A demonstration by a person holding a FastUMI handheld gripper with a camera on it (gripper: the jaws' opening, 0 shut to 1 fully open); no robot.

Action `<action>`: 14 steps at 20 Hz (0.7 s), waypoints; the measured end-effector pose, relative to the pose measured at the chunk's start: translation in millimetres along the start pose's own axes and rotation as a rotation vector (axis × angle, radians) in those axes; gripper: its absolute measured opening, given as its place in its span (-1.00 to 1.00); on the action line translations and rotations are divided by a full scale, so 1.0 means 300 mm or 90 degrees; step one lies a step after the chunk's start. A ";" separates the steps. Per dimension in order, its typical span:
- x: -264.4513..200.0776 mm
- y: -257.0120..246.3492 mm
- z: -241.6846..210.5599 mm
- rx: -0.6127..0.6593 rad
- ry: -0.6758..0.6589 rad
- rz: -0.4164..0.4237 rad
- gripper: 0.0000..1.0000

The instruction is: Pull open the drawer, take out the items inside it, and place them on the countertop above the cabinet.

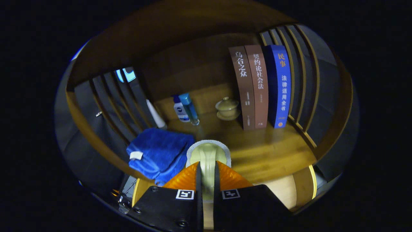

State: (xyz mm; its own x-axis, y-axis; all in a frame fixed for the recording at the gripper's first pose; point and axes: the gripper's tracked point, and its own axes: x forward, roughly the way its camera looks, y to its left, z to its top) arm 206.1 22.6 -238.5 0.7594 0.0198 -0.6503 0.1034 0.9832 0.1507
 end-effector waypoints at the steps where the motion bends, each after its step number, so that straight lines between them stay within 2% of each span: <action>1: 0.049 -0.021 0.024 -0.010 0.001 -0.012 -0.67; 5: 0.197 -0.026 0.047 -0.009 0.039 -0.022 -0.67; 9: 0.272 -0.025 0.030 -0.024 0.073 -0.028 -0.66; 11: 0.292 -0.027 0.030 -0.029 0.081 -0.034 -0.55; 14: 0.321 -0.022 0.025 -0.038 0.088 -0.027 -0.17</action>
State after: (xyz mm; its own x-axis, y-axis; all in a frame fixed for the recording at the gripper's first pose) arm 283.3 16.5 -296.6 0.6594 -0.0013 -0.7518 0.0915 0.9927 0.0786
